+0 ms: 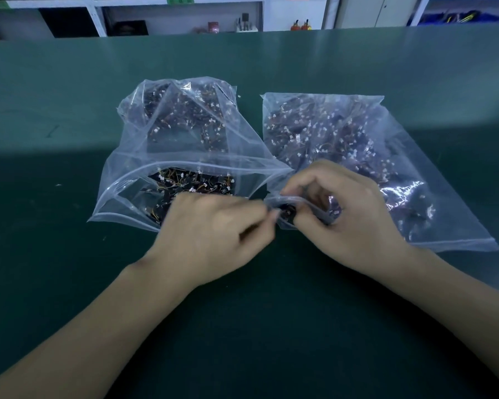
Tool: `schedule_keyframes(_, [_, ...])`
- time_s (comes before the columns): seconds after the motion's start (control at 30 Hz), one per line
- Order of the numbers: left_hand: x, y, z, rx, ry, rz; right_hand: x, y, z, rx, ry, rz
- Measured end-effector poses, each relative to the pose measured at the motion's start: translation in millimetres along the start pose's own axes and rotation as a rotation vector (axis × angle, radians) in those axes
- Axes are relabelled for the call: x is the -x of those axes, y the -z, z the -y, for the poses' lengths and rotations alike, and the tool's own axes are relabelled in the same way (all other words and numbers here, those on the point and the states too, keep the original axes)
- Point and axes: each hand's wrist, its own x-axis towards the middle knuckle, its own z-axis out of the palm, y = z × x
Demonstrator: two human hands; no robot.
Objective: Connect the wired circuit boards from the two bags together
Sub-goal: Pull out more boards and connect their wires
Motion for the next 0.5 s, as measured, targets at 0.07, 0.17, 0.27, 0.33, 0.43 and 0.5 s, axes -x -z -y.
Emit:
schedule_keyframes(0.07, [-1.5, 4.9, 9.4, -0.027, 0.087, -0.028, -0.1, 0.9, 0.1, 0.023, -0.025, -0.01])
schedule_keyframes(0.17, [1.6, 5.0, 24.7, -0.095, 0.204, -0.012, 0.1, 1.5, 1.0, 0.022, -0.048, -0.008])
schedule_keyframes(0.27, [5.2, 3.2, 32.1, -0.105, 0.222, 0.035, 0.4, 0.5, 2.0, 0.025, -0.048, 0.009])
schedule_keyframes(0.33, [5.4, 3.3, 31.4, -0.095, 0.191, 0.058, 0.5, -0.1, 2.0, 0.036, -0.05, 0.012])
schedule_keyframes(0.43, [5.9, 1.6, 29.8, -0.07, 0.151, 0.121, 0.5, 0.3, 2.4, 0.043, -0.054, 0.011])
schedule_keyframes(0.5, [7.0, -0.2, 31.1, -0.053, 0.147, 0.136, 0.4, 0.3, 3.2, 0.034, -0.056, 0.011])
